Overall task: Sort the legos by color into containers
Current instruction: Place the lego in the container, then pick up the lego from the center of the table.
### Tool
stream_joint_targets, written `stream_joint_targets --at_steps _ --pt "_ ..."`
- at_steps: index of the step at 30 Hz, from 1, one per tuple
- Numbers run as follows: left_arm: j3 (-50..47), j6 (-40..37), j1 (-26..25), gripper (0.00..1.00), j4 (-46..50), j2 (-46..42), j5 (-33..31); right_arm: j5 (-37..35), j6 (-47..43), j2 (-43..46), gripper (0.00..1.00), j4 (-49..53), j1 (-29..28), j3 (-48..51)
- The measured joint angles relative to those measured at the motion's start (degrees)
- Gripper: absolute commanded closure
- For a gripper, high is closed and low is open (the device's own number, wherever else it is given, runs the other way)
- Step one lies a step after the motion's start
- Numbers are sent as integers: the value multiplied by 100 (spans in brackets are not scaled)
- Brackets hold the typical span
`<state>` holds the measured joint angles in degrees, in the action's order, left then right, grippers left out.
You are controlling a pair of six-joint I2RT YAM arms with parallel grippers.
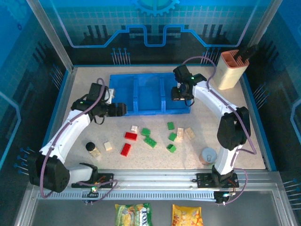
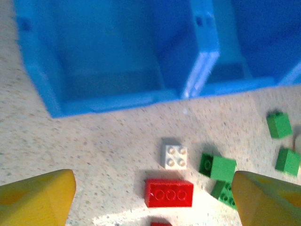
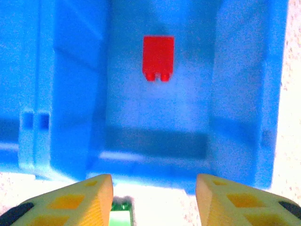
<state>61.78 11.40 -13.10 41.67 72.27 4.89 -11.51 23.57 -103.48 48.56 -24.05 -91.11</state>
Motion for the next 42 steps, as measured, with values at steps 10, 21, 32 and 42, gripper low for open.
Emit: stream_joint_targets --at_steps 10,21,32,42 --pt "31 640 -1537 27 52 879 -249 -2 105 1014 49 -20 9 1005" --pt "848 955 -2664 30 57 2485 -466 -42 107 1563 49 -17 111 1541" --pt "1246 1038 -3064 30 284 3355 -1075 -44 149 1786 49 -9 125 1733" --pt "1364 1086 -3080 30 420 3348 -1488 -44 168 1843 49 4 125 1762"
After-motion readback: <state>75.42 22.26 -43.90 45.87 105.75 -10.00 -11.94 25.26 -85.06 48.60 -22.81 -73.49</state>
